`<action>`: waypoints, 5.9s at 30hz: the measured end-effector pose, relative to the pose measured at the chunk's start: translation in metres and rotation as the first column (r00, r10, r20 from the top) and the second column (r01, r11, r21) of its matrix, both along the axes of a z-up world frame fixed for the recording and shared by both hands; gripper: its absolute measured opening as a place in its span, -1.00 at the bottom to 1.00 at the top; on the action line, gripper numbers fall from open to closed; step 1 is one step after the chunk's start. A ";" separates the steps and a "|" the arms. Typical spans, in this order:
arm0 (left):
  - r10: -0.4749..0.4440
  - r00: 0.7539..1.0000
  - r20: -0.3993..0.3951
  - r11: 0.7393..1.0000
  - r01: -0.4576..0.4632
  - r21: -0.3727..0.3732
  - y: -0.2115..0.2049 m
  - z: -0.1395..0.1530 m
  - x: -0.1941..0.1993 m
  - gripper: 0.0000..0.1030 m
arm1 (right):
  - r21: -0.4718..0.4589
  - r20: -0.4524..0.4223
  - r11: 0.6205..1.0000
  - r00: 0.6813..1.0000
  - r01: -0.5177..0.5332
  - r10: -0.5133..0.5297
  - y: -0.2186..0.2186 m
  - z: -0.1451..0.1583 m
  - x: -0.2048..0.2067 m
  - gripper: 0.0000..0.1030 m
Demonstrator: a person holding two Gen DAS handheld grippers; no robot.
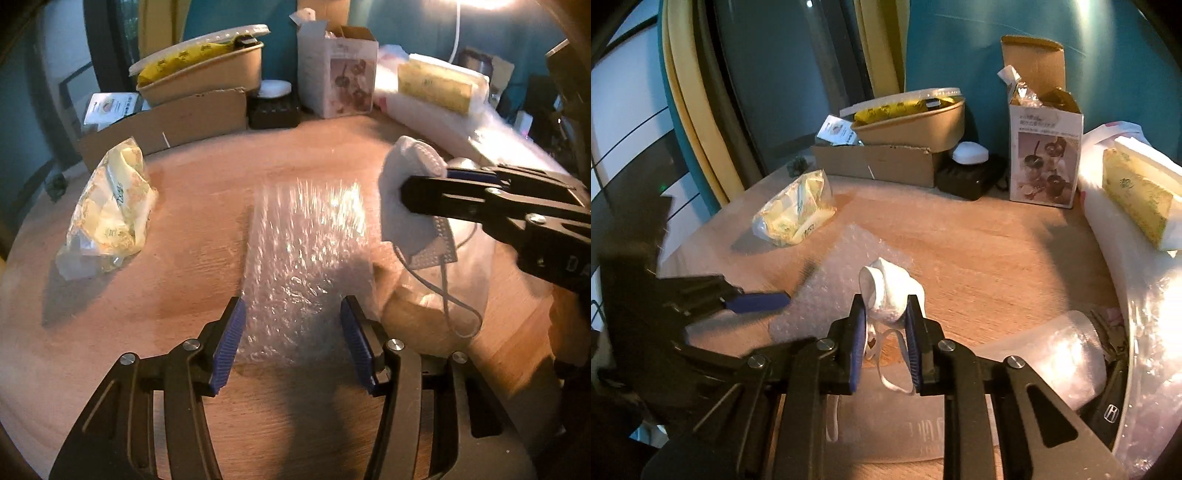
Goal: Collect trash
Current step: 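Grasp the bubble wrap sheet with the left tool while the right tool grasps the white face mask, then carry the bubble wrap and face mask to the white bucket and open both tools, then move both tools back over the table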
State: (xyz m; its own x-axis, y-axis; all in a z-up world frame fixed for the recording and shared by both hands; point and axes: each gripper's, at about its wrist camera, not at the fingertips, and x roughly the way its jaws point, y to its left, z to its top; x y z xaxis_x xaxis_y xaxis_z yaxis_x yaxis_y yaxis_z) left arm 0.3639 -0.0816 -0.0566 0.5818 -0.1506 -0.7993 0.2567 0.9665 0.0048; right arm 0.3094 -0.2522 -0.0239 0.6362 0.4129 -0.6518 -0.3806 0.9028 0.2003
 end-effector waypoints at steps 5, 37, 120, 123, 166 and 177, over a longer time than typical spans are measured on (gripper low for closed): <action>-0.008 1.000 0.015 1.000 0.008 0.002 -0.001 -0.002 -0.004 0.01 | -0.009 0.023 1.000 0.999 0.027 -0.027 -0.005 0.007 -0.005 -0.61; 0.130 0.970 0.206 0.991 -0.120 -0.059 0.052 0.049 -0.114 -0.75 | -0.095 0.052 0.995 0.998 -0.037 0.042 0.045 0.018 -0.068 -0.61; 0.678 0.723 -0.134 0.686 -0.687 -0.239 0.311 -0.112 -0.402 -0.23 | -0.363 -0.099 0.694 0.766 -0.622 0.635 0.380 -0.037 -0.211 -0.61; 0.695 0.710 -0.115 0.674 -0.699 -0.240 0.315 -0.107 -0.406 -0.22 | -0.362 -0.133 0.687 0.765 -0.629 0.630 0.388 -0.046 -0.207 -0.60; 0.624 0.764 0.165 0.776 -0.578 -0.252 0.241 0.002 -0.342 -0.21 | -0.238 -0.058 0.854 0.885 -0.462 0.462 0.277 -0.006 -0.166 0.03; 0.542 0.814 0.209 0.837 -0.501 -0.220 0.196 0.026 -0.302 -0.21 | -0.192 -0.035 0.926 0.945 -0.324 0.324 0.205 0.001 -0.136 0.03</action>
State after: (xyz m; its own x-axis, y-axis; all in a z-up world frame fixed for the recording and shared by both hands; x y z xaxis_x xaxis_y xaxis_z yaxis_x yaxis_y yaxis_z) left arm 0.0617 0.1149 -0.0309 0.7842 0.1301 -0.6067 -0.2770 0.9484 -0.1546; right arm 0.1731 -0.0472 -0.0230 0.4867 0.4625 -0.7411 -0.6586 0.7516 0.0365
